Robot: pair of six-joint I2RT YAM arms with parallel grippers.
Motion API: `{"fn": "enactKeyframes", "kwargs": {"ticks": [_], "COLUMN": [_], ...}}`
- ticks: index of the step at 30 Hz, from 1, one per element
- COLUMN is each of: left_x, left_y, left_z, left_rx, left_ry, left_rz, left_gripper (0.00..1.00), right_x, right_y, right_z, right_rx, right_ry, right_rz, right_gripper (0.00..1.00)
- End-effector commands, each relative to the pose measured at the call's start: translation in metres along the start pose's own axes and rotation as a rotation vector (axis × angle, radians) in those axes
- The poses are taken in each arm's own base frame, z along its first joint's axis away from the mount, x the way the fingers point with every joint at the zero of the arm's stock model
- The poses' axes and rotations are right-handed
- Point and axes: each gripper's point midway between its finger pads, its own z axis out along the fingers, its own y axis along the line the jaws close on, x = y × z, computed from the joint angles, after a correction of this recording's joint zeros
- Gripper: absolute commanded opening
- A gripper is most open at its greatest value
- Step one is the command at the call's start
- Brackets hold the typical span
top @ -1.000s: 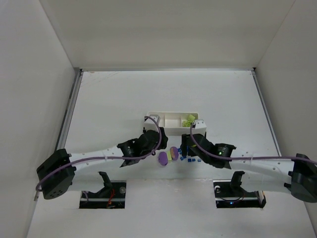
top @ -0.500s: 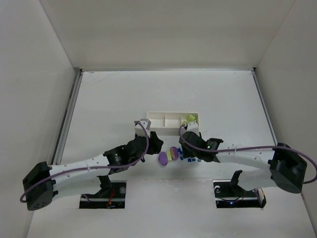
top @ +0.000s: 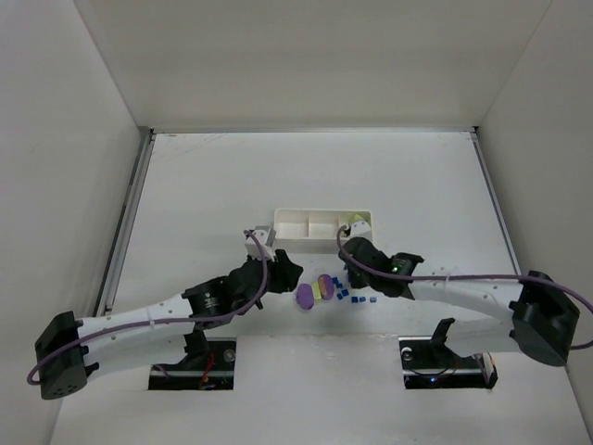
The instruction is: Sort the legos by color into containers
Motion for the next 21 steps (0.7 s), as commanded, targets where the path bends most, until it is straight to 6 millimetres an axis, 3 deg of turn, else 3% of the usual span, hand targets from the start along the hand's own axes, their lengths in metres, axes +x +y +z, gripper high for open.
{"fn": "enactKeyframes", "kwargs": {"ticks": [1, 6, 9, 12, 15, 21], "left_x": [0.004, 0.014, 0.019, 0.023, 0.028, 0.031], "left_y": [-0.005, -0.024, -0.035, -0.038, -0.036, -0.032], "left_z": [-0.005, -0.008, -0.011, -0.013, -0.018, -0.020], "left_rx": [0.023, 0.040, 0.038, 0.034, 0.038, 0.037], "left_ry": [-0.001, 0.007, -0.002, -0.012, -0.006, -0.001], "left_rz": [-0.012, 0.051, 0.098, 0.113, 0.105, 0.079], "left_gripper": [0.42, 0.35, 0.34, 0.34, 0.34, 0.35], "right_x": [-0.035, -0.086, -0.117, -0.134, -0.129, -0.067], "right_y": [0.008, 0.018, 0.028, 0.035, 0.029, 0.014], "right_z": [-0.027, -0.054, -0.047, -0.031, -0.027, -0.030], "right_rx": [-0.075, -0.153, -0.190, -0.203, -0.136, -0.078], "right_ry": [-0.117, -0.253, -0.306, -0.305, -0.289, -0.230], "right_rz": [0.055, 0.119, 0.151, 0.168, 0.142, 0.134], "right_gripper": [0.20, 0.20, 0.20, 0.18, 0.21, 0.41]}}
